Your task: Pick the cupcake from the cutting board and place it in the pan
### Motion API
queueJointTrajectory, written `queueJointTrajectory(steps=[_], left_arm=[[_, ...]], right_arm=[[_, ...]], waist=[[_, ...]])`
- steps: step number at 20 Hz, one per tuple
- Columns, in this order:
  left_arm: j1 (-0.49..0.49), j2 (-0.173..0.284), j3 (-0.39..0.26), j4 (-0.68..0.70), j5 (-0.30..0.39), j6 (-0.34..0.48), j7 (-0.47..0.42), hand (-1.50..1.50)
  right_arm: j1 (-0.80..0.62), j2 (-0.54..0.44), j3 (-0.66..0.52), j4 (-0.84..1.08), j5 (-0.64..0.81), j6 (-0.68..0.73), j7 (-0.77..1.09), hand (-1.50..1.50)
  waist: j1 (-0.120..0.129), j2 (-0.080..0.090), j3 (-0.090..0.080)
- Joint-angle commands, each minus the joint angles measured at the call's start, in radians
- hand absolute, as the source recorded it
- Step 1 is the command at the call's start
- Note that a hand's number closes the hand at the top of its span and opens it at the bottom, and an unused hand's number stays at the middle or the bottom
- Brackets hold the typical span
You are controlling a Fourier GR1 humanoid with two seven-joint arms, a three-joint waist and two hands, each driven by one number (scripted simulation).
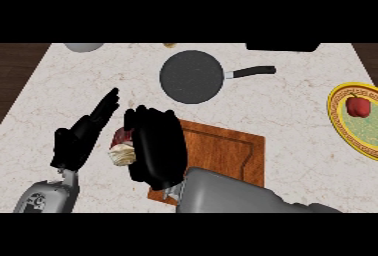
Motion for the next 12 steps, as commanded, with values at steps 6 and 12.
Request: queueJointTrajectory(steps=[6, 12], left_arm=[[-0.048, 0.014, 0.045, -0.007, 0.016, -0.013, 0.042, 0.00], [-0.018, 0.016, 0.047, 0.069, -0.001, -0.043, -0.056, 0.00]], right_arm=[[-0.106, 0.004, -0.132, 0.430, -0.139, -0.264, -0.236, 1.50], [-0.143, 0.004, -0.217, 0.656, -0.233, -0.325, -0.451, 1.50]], waist=[[0.007, 0.007, 0.000], [-0.002, 0.008, 0.000]])
